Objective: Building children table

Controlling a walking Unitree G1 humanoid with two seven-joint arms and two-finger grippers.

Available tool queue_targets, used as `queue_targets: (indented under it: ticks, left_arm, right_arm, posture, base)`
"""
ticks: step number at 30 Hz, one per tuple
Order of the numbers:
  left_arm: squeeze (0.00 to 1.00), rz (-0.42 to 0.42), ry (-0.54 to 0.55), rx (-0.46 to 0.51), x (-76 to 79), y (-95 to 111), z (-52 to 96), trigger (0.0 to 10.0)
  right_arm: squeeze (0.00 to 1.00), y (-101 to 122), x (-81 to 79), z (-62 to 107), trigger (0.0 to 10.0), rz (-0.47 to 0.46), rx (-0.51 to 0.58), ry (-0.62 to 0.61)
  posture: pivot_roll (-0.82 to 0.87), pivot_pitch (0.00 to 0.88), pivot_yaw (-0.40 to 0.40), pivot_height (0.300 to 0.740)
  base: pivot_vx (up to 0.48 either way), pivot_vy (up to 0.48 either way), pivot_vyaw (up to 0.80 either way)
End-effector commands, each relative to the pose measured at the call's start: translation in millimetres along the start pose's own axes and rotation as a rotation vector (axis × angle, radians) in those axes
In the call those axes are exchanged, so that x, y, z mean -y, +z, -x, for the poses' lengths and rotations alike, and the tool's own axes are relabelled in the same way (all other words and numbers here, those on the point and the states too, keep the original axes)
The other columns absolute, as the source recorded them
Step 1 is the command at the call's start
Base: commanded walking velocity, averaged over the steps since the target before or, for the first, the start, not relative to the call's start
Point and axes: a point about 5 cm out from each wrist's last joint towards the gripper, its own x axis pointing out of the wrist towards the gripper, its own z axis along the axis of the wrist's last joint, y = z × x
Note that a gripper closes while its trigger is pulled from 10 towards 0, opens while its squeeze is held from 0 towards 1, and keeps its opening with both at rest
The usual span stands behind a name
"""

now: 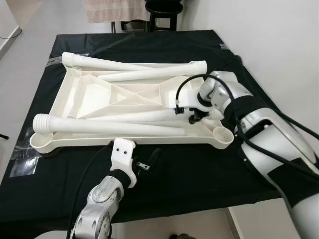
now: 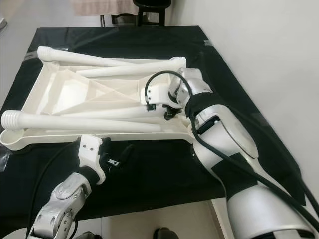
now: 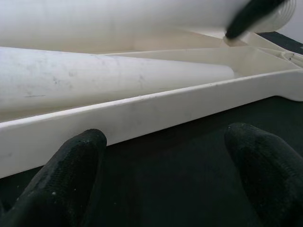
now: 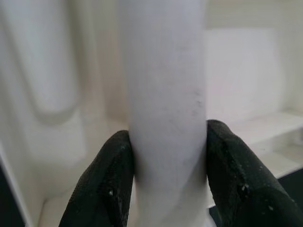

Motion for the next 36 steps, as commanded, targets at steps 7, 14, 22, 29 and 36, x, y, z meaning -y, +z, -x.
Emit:
queue_targets:
  ticks: [7, 14, 22, 29, 36]
  left_arm:
    - [0.0, -0.036, -0.04, 0.002, 0.6, 5, -2.7, 10.0]
    - [0.0, -0.033, -0.056, 0.047, 1.6, 17, -6.8, 10.0]
    - [0.0, 0.025, -0.221, 0.382, 16.1, 106, -16.9, 10.0]
    - [0.0, 0.092, -0.262, 0.522, 14.0, 146, -13.7, 10.0]
    - [0.0, 0.078, -0.188, 0.599, -3.0, 168, -12.6, 10.0]
  right_arm:
    - [0.0, -16, 29.5, 38.6, 0.0, -0.104, 0.08, -0.14]
    - [0.0, -19, 32.6, 46.6, 0.0, -0.173, 0.182, -0.139]
    - [0.0, -27, 18.5, 31.8, 0.0, -0.521, 0.561, -0.123]
    - [0.0, -35, 15.6, 30.2, 0.0, -0.621, 0.641, -0.149]
    - [0.0, -36, 12.4, 29.5, 0.0, -0.654, 0.683, -0.187]
  posture:
    - [-0.02, 0.113, -0.062, 0.74]
    - [-0.02, 0.109, -0.06, 0.74]
    - [0.01, 0.099, -0.048, 0.74]
    - [0.0, 0.098, -0.038, 0.74]
    - [0.0, 0.089, -0.037, 0.74]
  base:
    - [0.0, 0.0, 0.0]
    - [0.0, 0.0, 0.0]
    - [0.0, 0.0, 0.0]
    - [0.0, 0.0, 0.0]
    - [0.0, 0.0, 0.0]
